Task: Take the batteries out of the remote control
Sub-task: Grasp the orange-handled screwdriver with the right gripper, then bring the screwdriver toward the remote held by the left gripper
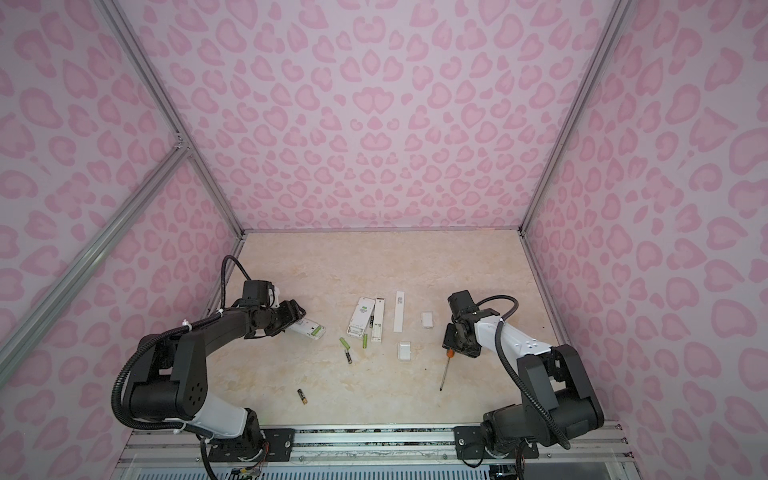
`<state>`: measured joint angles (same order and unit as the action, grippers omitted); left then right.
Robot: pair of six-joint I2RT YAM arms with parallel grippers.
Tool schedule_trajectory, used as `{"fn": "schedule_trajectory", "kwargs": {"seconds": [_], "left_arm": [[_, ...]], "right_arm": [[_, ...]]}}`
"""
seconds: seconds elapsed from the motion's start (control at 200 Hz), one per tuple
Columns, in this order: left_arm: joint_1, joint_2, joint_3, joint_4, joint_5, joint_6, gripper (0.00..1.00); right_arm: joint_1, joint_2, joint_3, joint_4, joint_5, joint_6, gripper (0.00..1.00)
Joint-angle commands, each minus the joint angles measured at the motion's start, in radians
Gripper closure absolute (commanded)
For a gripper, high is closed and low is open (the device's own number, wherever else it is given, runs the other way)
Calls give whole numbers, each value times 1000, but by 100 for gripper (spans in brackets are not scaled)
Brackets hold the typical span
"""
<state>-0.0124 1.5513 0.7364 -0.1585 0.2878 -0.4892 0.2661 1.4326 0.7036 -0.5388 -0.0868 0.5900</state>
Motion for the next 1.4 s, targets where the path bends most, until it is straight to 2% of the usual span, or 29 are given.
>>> {"fn": "schedule_trajectory", "kwargs": {"seconds": [0.0,0.14,0.265,0.355,0.375,0.395,0.42,0.605,0.78,0.87,1.0,1.135,1.255,1.4], "left_arm": [[-27,-5,-8,-12,-8,-13,29],[-69,1,-19,10,-13,-92,28],[-90,-11,9,-63,-93,-93,18],[-92,-29,37,-132,-149,-70,13],[-91,-33,41,-144,-162,-65,11],[-91,-37,44,-154,-172,-62,0],[-92,-40,47,-164,-181,-56,2],[-92,-68,46,-178,-150,-57,2],[-93,-128,15,-85,-29,-52,2],[-95,-114,4,-32,34,-51,3],[-103,-69,23,-4,69,-36,0],[-109,-24,54,37,134,-37,12],[-108,42,89,44,170,-44,15],[-109,55,91,43,199,-55,16]], "right_arm": [[-1,17,-4,27,-22,-15,49],[-1,21,-7,45,-35,-16,63],[-1,13,-10,49,-40,-19,79],[0,-31,-17,61,-25,-21,95],[0,-48,-21,69,-23,-20,98],[0,-69,-26,75,-21,-18,100],[1,-96,-31,85,-17,-14,100],[57,-279,-32,164,23,-6,100],[236,-325,-1,330,123,42,100],[349,-260,23,462,157,55,100],[487,-71,100,625,147,80,100],[603,126,178,852,114,83,100],[669,239,148,1139,167,115,100],[703,317,177,1281,227,84,100]]}}
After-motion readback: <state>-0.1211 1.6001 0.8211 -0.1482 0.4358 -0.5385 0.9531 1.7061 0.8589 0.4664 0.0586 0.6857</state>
